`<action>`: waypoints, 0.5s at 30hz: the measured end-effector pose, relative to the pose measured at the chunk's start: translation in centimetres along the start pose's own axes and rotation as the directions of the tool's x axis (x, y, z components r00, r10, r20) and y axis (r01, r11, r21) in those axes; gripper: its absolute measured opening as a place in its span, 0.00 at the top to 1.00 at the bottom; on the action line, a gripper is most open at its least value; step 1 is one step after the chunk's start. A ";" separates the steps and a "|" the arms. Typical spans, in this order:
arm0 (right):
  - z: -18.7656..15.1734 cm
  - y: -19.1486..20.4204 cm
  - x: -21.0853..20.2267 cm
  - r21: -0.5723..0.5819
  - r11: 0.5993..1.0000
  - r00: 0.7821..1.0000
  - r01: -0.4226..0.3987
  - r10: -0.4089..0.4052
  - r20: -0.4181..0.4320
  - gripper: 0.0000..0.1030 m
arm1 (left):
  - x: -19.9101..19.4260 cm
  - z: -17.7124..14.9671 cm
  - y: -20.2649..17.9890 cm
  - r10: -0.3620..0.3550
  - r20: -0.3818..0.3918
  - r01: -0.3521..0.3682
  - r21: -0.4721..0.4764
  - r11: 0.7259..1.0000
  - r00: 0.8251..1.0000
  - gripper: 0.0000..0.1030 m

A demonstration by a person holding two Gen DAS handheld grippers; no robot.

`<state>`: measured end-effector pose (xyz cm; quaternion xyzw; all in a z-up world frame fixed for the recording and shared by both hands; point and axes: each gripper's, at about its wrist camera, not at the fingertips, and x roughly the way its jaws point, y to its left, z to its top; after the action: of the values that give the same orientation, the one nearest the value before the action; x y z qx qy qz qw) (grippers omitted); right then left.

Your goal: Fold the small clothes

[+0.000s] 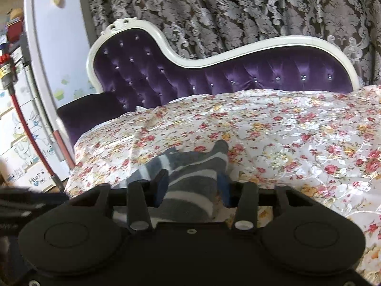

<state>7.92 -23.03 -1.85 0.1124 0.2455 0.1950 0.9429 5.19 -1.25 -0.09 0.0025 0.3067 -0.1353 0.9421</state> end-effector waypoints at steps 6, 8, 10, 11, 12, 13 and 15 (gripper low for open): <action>-0.4 0.2 -0.4 -0.007 1.000 1.000 -0.011 0.011 -0.008 0.63 | 3.6 -1.0 0.8 0.049 -0.031 -0.051 -0.047 0.998 0.998 0.60; -0.4 0.4 -0.5 -0.028 1.000 1.000 -0.011 0.010 -0.010 0.63 | 5.3 -2.2 2.2 0.055 -0.117 -0.066 -0.095 0.993 0.992 0.60; -0.4 0.7 -0.5 -0.053 0.999 1.000 -0.012 0.011 -0.015 0.63 | 5.5 -3.1 3.3 0.035 -0.107 -0.050 -0.145 0.988 0.994 0.58; -0.3 0.9 -0.4 -0.065 0.998 1.000 -0.014 0.013 -0.017 0.63 | 5.3 -3.1 3.5 0.028 -0.106 -0.044 -0.157 0.987 0.994 0.58; -0.1 1.1 -0.2 -0.079 0.997 1.000 -0.018 0.016 -0.020 0.63 | 5.2 -3.1 3.6 0.026 -0.107 -0.044 -0.163 0.986 0.994 0.58; 0.1 1.3 0.0 -0.089 0.996 1.000 -0.020 0.018 -0.023 0.63 | 5.1 -3.1 3.7 0.027 -0.108 -0.045 -0.166 0.985 0.994 0.58; 0.4 1.7 0.7 -0.102 0.995 0.999 -0.023 0.020 -0.031 0.63 | 5.0 -3.1 3.6 0.033 -0.106 -0.050 -0.164 0.985 0.994 0.56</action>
<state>8.16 -21.26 -1.29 0.0637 0.2479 0.2192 0.9415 8.20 1.21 -5.83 -0.0625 0.3651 -0.0893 0.9246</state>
